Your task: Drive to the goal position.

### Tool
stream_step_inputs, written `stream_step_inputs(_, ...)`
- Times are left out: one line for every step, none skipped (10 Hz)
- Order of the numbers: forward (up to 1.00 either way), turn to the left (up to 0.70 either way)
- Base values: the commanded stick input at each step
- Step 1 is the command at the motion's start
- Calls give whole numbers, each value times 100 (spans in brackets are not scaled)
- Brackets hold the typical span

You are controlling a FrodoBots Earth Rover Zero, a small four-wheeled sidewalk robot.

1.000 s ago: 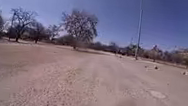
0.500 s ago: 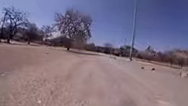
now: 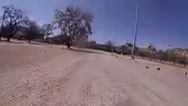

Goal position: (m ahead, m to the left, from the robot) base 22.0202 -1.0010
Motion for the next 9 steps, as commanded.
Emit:
stream_step_inputs(100, 0)
stream_step_inputs(100, -5)
stream_step_inputs(100, -16)
stream_step_inputs(100, -27)
stream_step_inputs(100, -27)
stream_step_inputs(100, -27)
stream_step_inputs(100, -16)
stream_step_inputs(100, -4)
stream_step_inputs(100, 0)
